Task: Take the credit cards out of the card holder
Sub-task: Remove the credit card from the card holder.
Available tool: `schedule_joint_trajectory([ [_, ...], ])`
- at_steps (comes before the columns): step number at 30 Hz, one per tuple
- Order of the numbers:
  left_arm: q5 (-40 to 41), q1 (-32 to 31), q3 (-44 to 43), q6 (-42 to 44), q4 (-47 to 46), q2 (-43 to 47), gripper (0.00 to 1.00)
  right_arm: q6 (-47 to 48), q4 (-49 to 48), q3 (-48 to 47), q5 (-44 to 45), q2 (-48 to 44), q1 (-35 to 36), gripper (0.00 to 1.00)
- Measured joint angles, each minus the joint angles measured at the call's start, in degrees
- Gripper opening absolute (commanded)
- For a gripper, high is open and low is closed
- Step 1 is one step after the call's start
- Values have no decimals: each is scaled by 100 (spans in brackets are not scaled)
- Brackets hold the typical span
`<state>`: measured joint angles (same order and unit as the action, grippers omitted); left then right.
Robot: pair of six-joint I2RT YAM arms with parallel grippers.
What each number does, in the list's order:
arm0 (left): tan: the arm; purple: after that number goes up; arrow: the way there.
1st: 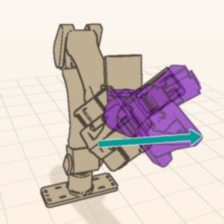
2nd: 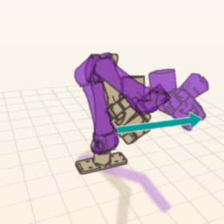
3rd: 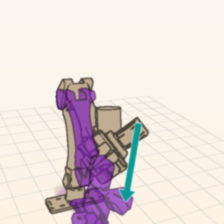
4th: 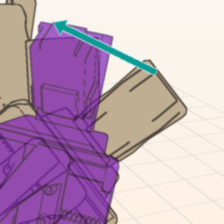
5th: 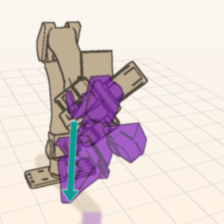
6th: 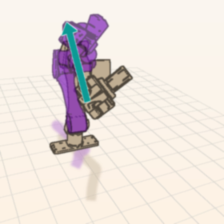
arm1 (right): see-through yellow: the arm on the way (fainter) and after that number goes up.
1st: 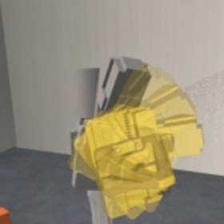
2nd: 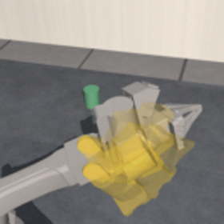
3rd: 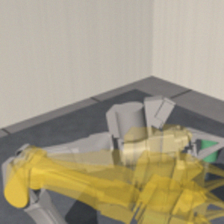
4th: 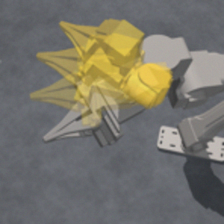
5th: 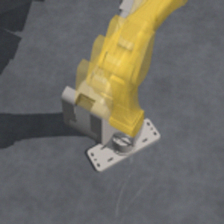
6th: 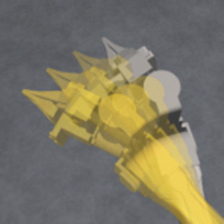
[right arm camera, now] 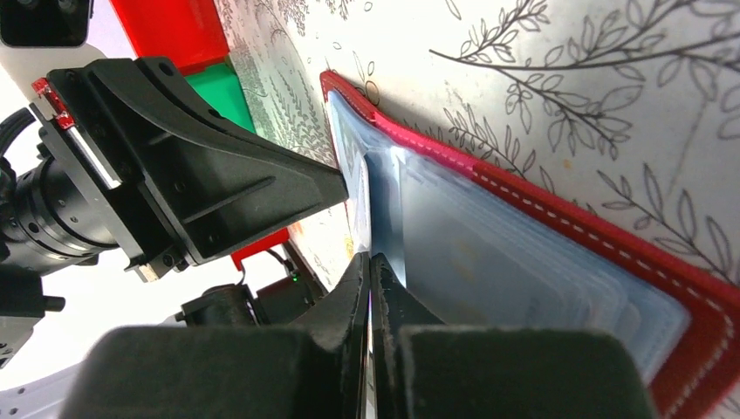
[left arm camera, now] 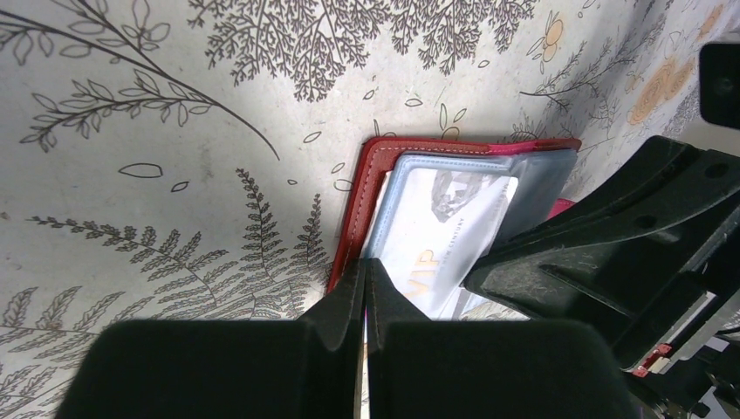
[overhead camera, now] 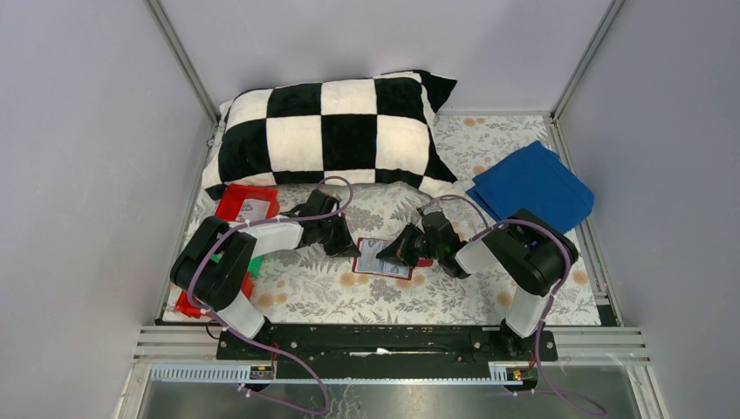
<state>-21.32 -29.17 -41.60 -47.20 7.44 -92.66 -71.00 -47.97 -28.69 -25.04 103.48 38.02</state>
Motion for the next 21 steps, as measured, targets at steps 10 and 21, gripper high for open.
schedule_joint_trajectory([
  [10, 35, 13, -4, -4, 17, 4, 0, 555, 905, 74, 319, -741, 0, 0],
  [21, 33, 22, -4, -4, 17, 4, 0, 968, 1390, 160, 328, -1060, -142, 0],
])
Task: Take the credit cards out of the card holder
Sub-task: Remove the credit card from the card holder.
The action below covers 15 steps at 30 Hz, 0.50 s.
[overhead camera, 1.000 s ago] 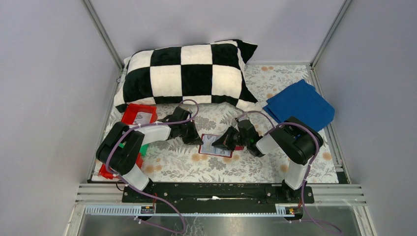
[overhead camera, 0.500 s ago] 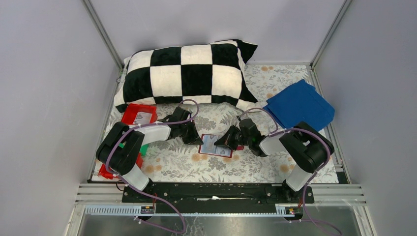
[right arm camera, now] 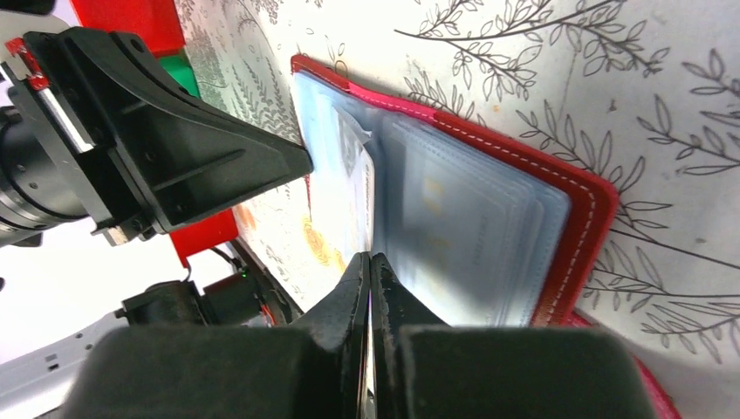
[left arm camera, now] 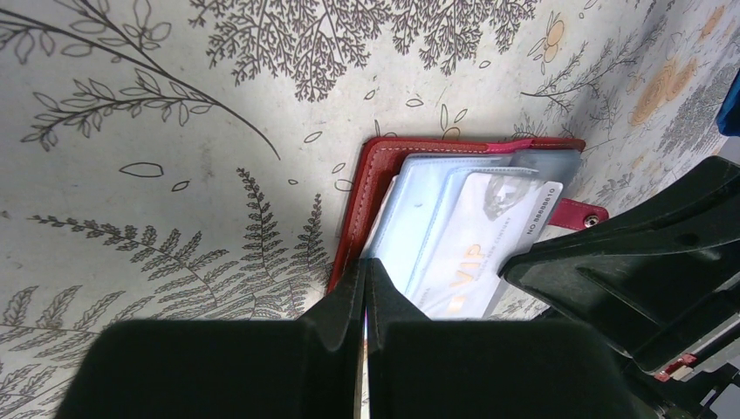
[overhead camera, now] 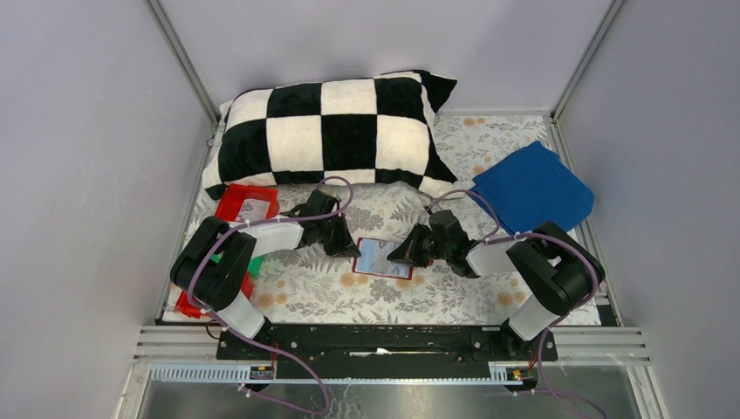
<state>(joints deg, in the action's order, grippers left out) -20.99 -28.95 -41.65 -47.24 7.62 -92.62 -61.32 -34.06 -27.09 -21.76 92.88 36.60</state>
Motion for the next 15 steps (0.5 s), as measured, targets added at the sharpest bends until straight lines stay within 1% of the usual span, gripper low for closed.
schedule_joint_trajectory([
  [9, 57, -24, 0, 144, 127, 120, 0, 452, 140, -28, -299, 28, -109, 0],
  [10, 92, -24, 0, 197, 216, 175, 3, 455, 118, -28, -334, 48, -109, 0],
  [13, 254, -22, -4, 374, 590, 380, 17, 389, -162, 9, -492, 146, -140, 0],
  [15, 291, -22, -50, 457, 855, 514, 31, 251, -603, 149, -605, 214, -160, 0],
])
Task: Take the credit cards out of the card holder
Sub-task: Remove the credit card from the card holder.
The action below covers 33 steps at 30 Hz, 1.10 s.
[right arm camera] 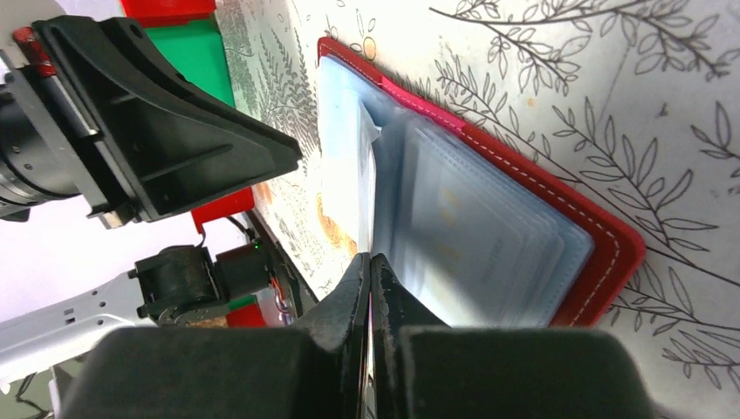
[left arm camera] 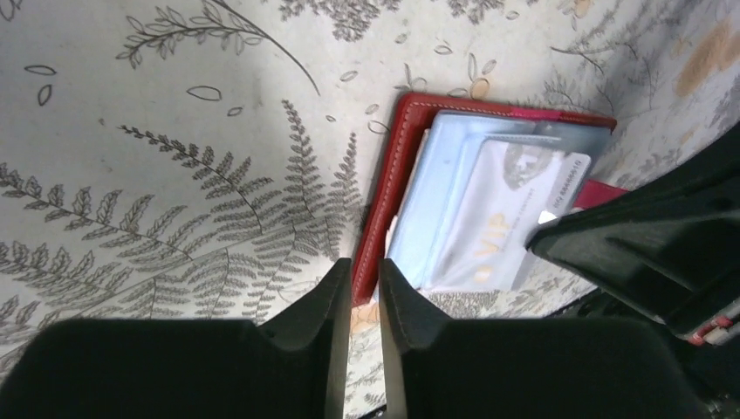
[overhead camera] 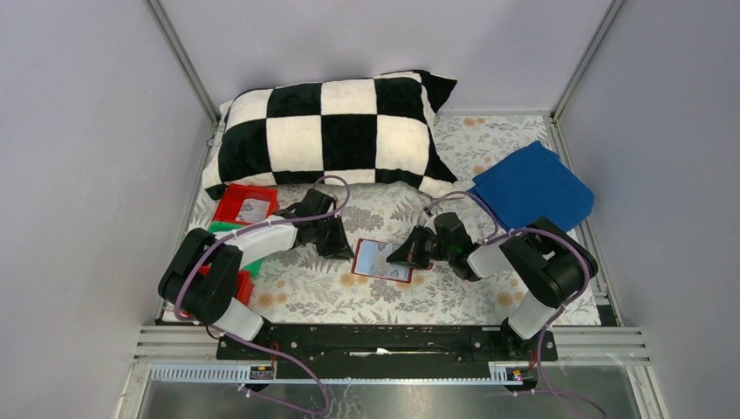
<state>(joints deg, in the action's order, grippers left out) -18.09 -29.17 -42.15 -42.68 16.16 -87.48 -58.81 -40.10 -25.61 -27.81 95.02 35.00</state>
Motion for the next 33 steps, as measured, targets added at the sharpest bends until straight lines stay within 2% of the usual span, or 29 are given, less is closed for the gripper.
schedule_joint_trajectory([
  [1, -11, 0, -42, 37, 96, 52, 37, -81, -262, 92, -70, 55, -17, 0],
  [5, -173, 0, -140, 79, 223, 249, 49, -411, -1169, 317, -306, 391, -57, 0],
  [8, -428, 0, -131, 39, 179, 356, 53, -645, -1775, 459, -415, 658, -61, 0],
  [16, -1119, -2, -109, -120, -396, 59, 50, -876, -2264, 533, -481, 841, -66, 0],
  [23, -1237, -2, 42, -227, -603, -105, 53, -914, -2334, 588, -492, 822, -129, 0],
  [33, -1652, 109, 278, -420, -1045, -120, 49, -1576, -3801, 1047, -636, 1456, -293, 0],
])
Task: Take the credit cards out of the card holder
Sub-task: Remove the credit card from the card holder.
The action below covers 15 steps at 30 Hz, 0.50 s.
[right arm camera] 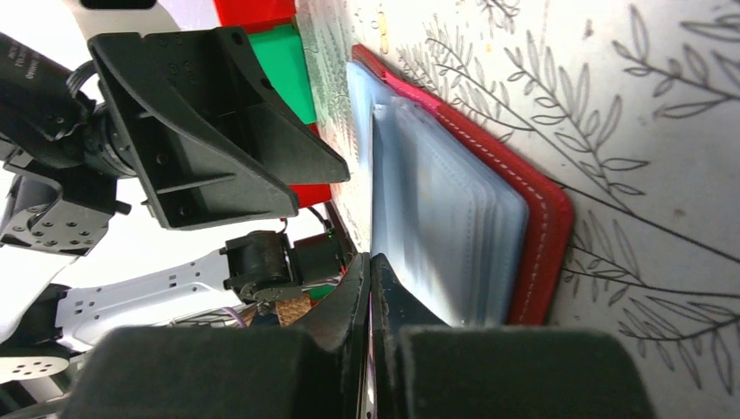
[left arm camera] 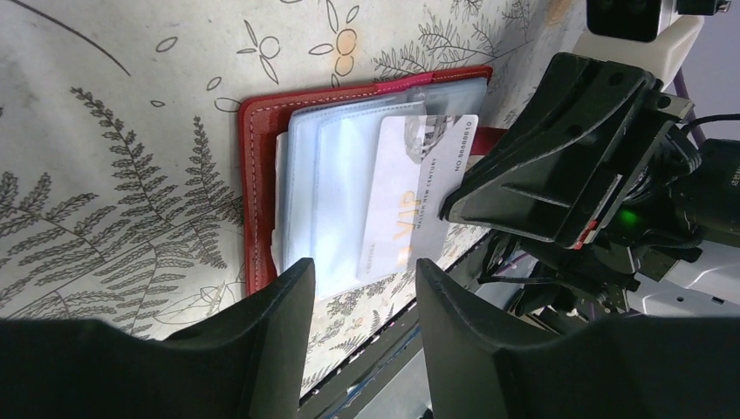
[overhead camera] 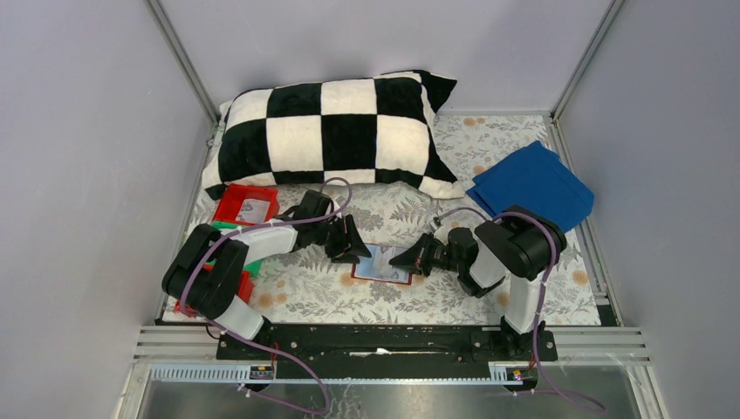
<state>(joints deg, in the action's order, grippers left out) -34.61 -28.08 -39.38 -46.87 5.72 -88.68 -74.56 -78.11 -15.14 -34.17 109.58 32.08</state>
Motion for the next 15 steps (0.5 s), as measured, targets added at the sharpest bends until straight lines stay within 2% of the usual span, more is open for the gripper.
schedule_joint_trajectory([
  [3, -35, 2, 2, -2, -13, -20, 48, -35, -107, 17, -2, -2, -24, 0],
  [6, -31, 2, 2, 7, 17, -33, 48, 127, 304, 17, 2, -232, -55, 0],
  [15, 74, 33, -70, 50, 192, -31, 48, 1687, 3880, -839, 328, -1888, -74, 0],
])
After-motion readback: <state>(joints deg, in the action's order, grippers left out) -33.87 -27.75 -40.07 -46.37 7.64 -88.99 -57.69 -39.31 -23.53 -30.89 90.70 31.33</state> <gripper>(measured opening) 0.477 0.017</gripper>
